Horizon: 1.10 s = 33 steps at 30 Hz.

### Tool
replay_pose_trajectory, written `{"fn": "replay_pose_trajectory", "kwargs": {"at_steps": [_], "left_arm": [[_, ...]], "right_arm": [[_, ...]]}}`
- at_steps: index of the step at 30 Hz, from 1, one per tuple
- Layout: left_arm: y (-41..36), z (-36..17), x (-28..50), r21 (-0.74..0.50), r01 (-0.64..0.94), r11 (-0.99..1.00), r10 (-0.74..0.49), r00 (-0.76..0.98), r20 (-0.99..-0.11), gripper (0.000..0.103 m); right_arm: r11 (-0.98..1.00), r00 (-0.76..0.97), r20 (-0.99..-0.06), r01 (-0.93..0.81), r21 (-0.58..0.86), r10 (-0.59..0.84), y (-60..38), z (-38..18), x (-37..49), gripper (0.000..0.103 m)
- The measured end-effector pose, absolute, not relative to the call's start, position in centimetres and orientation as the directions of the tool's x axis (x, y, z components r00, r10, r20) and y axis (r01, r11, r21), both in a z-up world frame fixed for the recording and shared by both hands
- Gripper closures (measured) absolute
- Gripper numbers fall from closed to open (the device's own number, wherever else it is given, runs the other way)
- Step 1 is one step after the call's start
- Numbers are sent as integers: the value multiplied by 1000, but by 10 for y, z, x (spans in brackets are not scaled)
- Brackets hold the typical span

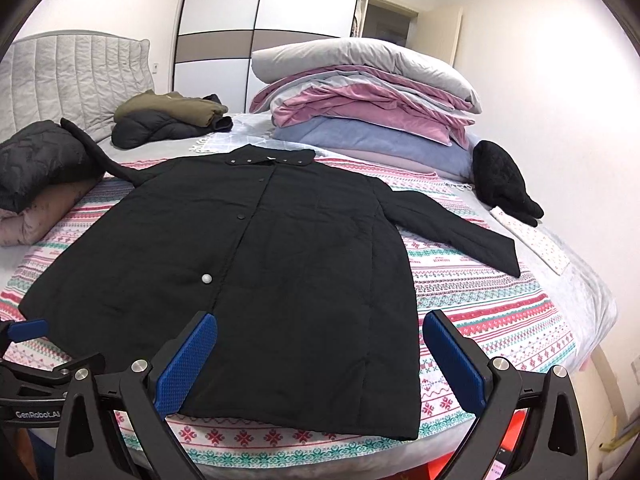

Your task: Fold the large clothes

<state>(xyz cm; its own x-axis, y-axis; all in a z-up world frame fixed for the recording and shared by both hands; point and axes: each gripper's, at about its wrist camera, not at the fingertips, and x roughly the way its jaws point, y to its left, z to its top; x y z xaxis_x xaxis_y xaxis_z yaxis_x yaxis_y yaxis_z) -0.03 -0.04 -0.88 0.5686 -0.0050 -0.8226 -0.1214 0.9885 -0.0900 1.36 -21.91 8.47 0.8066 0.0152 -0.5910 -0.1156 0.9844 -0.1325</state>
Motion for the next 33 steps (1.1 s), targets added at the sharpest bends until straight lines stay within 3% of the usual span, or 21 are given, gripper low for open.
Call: {"fn": "replay_pose_trajectory", "kwargs": {"at_steps": [12,16,23,29,33], "left_arm": [[4,-8,-1,-71,-135,988,21,584,-812,0],[6,-8,-1,-69,-141,988,28,587,-809,0],[13,-9,-3,-90,-151,984,15,583,-812,0],[56,-18,-1,-122,-243,962,42,574,-818,0],[99,-25,-9,-130,-350,927,80,528,-846,0]], "right_arm": [[949,877,-454,5,-315,-156,-210,91,7,0],[953,879,-454,0,-303,-144,-212,91,10,0],[955,831,-543,-54,-291,-119,-214,86,15,0],[951,600,-759,-299,81,253,-246,52,50,0],[968,548,-807,-225,110,219,-279,32,65,0]]}}
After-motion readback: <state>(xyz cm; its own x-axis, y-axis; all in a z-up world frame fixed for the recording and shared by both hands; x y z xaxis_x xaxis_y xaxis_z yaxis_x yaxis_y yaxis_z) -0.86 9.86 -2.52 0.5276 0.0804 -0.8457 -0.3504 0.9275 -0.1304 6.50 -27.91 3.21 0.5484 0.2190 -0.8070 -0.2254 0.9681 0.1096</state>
